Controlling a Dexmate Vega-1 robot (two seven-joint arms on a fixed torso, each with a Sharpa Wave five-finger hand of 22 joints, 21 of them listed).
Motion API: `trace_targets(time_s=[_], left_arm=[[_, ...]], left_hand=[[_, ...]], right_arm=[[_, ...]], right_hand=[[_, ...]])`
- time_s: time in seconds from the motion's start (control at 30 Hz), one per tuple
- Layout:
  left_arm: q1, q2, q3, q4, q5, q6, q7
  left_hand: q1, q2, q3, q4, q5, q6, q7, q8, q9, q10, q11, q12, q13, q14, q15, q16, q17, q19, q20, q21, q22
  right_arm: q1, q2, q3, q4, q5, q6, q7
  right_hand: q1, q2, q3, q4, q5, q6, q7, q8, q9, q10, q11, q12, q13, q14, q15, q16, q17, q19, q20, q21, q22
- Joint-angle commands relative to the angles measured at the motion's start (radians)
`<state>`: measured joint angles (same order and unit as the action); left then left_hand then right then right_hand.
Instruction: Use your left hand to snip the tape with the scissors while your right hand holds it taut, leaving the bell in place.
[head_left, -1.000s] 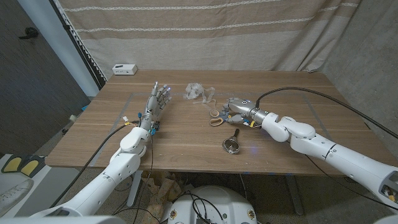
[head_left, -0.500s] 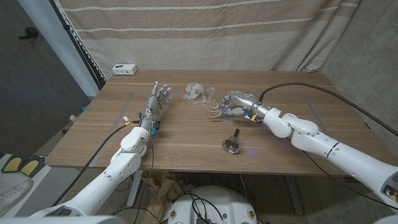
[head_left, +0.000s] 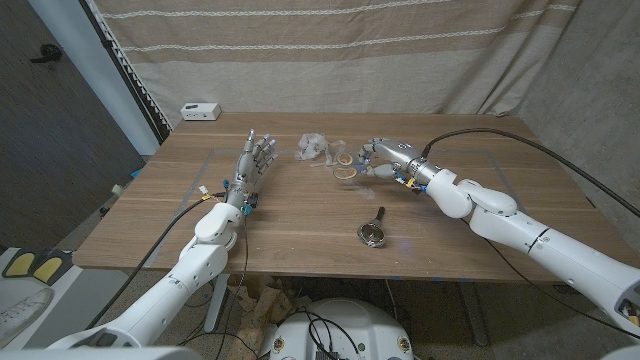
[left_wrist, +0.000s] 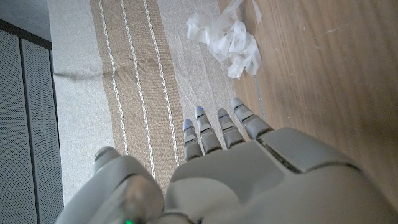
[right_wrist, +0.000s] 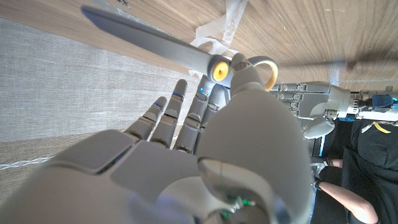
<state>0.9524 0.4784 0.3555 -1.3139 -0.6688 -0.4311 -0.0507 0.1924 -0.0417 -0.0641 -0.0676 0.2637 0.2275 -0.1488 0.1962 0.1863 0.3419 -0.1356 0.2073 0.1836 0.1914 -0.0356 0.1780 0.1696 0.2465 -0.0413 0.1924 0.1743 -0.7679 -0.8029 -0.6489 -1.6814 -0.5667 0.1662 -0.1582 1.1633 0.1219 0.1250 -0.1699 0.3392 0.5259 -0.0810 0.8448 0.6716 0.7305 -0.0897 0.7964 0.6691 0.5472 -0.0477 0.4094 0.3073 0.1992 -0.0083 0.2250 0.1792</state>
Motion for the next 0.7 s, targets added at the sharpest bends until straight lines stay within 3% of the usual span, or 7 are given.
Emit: trace_targets(time_s=[0.03, 0.1, 0.3, 0.7], left_arm=[[-0.007, -0.003, 0.004, -0.001, 0.001, 0.006, 0.0], [-0.008, -0.004, 0.005, 0.001, 0.001, 0.005, -0.002], [-0.01, -0.007, 0.006, 0.005, 0.0, 0.006, -0.003], [-0.01, -0.01, 0.005, 0.014, -0.005, 0.004, -0.006]], left_hand=[[-0.007, 0.002, -0.007, -0.001, 0.002, 0.012, -0.003, 0.006, 0.002, 0.009, -0.004, -0.001, 0.005, 0.011, -0.105, 0.006, 0.002, 0.011, 0.002, 0.006, 0.002], [-0.008, 0.002, -0.008, -0.001, 0.002, 0.012, -0.003, 0.006, 0.002, 0.009, -0.004, 0.0, 0.005, 0.011, -0.105, 0.006, 0.002, 0.012, 0.002, 0.006, 0.002], [-0.008, 0.001, -0.009, -0.001, 0.002, 0.018, -0.005, 0.008, 0.002, 0.014, -0.011, 0.001, 0.006, 0.013, -0.106, 0.006, 0.002, 0.013, 0.003, 0.006, 0.003], [-0.01, 0.001, -0.012, -0.001, 0.003, 0.019, -0.007, 0.007, 0.002, 0.016, -0.009, 0.001, 0.006, 0.016, -0.106, 0.007, 0.002, 0.013, 0.004, 0.005, 0.003]], right_arm=[[-0.022, -0.005, 0.035, -0.014, 0.055, 0.02, -0.019], [-0.025, -0.005, 0.039, -0.017, 0.058, 0.02, -0.021], [-0.03, -0.006, 0.045, -0.023, 0.055, 0.018, -0.027], [-0.045, 0.006, 0.063, -0.019, 0.068, 0.021, -0.071]], right_hand=[[0.106, 0.057, 0.068, 0.029, -0.031, 0.029, -0.04, 0.018, -0.01, 0.082, -0.104, 0.005, 0.012, 0.156, -0.194, 0.042, -0.001, 0.058, 0.0, 0.015, 0.003], [0.116, 0.053, 0.069, 0.03, -0.043, 0.03, -0.045, 0.023, -0.016, 0.074, -0.105, 0.0, 0.008, 0.21, -0.194, 0.062, 0.004, 0.069, 0.002, 0.015, 0.004], [0.13, 0.042, 0.064, 0.026, -0.053, 0.039, -0.068, 0.029, -0.027, 0.052, -0.11, -0.013, -0.001, 0.258, -0.192, 0.083, 0.017, 0.064, 0.019, 0.009, 0.008], [0.125, 0.025, 0.021, 0.038, -0.041, 0.13, -0.087, 0.049, -0.085, 0.103, -0.113, -0.056, -0.078, 0.317, -0.193, 0.152, 0.096, 0.096, 0.001, 0.017, 0.015]])
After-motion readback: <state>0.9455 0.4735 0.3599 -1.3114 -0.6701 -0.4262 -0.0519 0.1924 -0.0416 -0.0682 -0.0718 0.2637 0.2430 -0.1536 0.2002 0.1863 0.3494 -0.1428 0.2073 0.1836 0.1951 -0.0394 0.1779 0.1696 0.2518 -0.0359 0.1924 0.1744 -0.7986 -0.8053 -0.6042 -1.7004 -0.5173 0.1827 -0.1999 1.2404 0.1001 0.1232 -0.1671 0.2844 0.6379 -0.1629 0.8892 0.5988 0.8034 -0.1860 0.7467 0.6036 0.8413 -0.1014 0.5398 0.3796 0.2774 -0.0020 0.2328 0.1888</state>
